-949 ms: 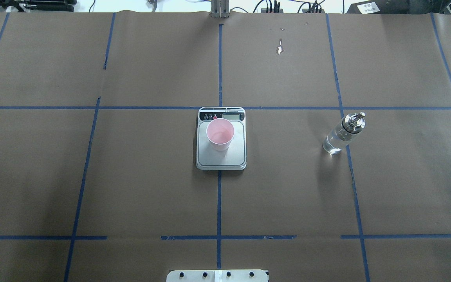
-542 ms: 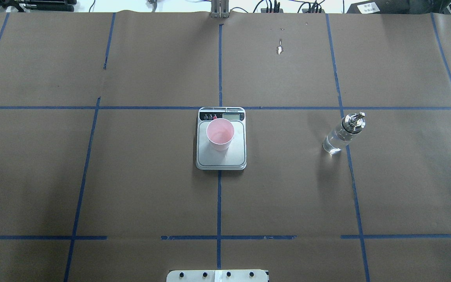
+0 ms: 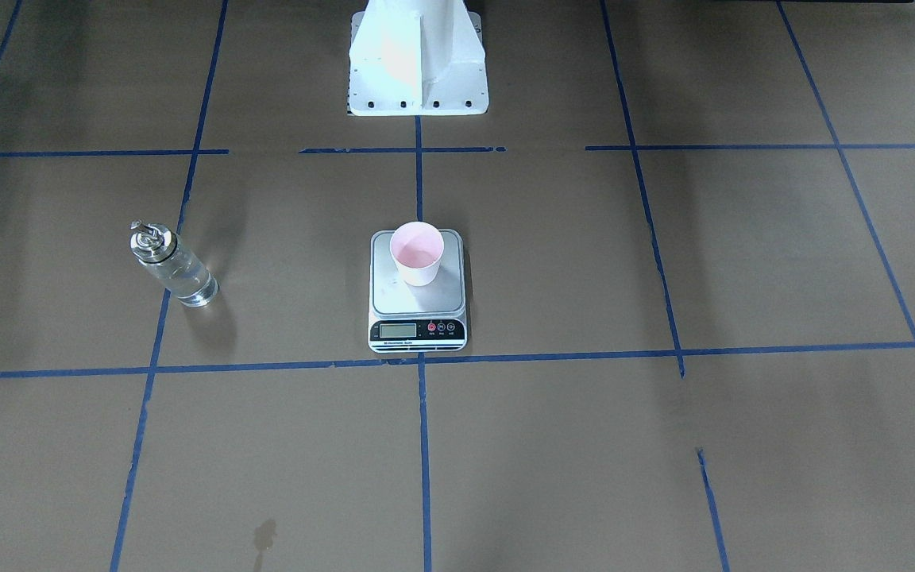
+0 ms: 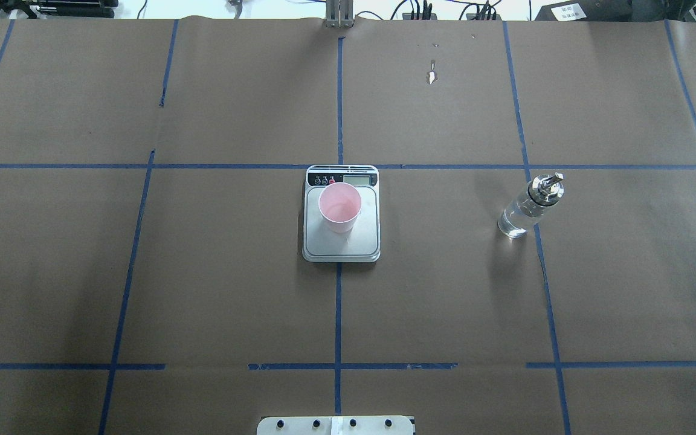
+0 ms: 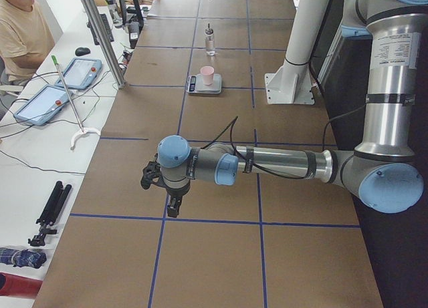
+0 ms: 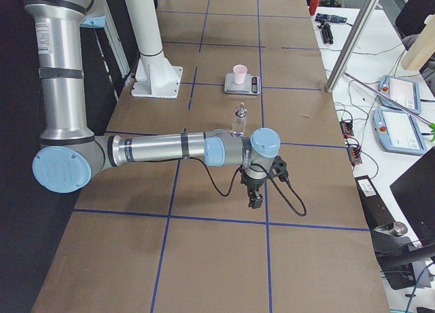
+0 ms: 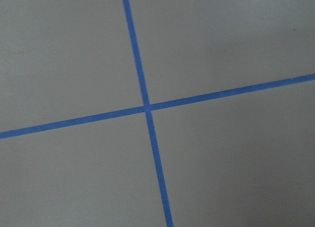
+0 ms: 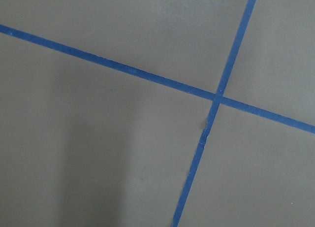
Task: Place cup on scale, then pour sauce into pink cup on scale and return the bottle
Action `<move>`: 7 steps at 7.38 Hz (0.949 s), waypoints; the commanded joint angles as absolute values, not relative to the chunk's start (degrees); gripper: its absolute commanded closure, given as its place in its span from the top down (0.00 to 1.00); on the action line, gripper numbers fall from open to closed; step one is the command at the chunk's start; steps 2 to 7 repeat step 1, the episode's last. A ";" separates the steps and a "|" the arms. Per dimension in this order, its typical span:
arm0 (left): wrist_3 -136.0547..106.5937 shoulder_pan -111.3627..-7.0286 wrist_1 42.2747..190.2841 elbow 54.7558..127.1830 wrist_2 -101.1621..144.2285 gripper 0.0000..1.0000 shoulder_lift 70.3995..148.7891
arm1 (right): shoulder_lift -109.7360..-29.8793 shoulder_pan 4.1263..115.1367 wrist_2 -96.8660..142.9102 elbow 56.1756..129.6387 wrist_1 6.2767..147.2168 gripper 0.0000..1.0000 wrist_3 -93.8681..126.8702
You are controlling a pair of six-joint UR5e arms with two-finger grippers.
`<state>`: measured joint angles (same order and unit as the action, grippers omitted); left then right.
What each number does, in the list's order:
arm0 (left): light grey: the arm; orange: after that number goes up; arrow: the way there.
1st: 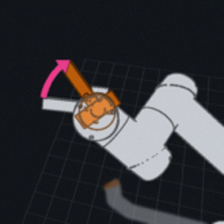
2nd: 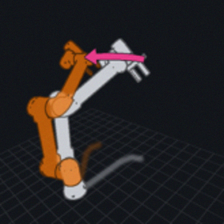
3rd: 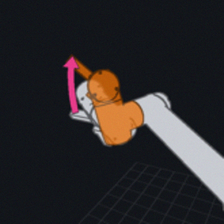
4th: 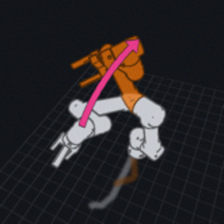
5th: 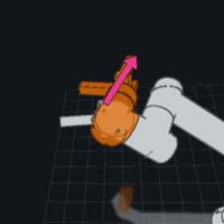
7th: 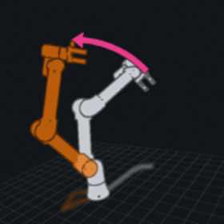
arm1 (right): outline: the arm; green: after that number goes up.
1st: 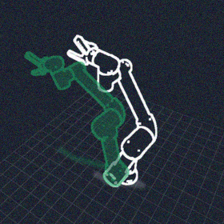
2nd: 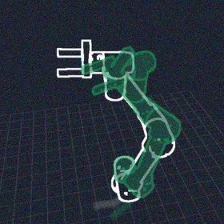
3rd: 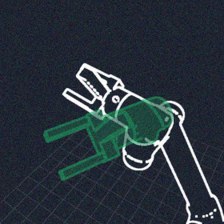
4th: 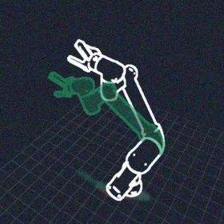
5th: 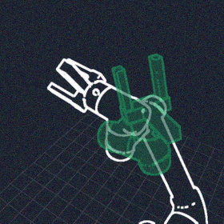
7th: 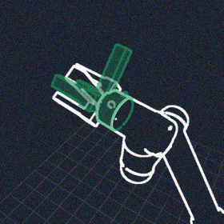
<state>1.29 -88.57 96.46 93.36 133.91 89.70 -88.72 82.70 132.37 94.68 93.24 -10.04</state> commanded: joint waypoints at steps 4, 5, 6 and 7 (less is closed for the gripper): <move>0.88 -89.12 95.98 93.95 133.33 1.00 90.00 | -88.68 82.71 132.36 94.74 93.25 1.00 -9.93; 0.88 -89.12 95.98 93.95 133.33 1.00 90.00 | -88.68 82.71 132.36 94.74 93.25 1.00 -9.93; 0.88 -89.12 95.98 93.95 133.33 1.00 90.00 | -88.68 82.71 132.36 94.74 93.25 1.00 -9.93; 0.88 -89.12 95.98 93.95 133.33 1.00 90.00 | -88.68 82.71 132.36 94.74 93.25 1.00 -9.93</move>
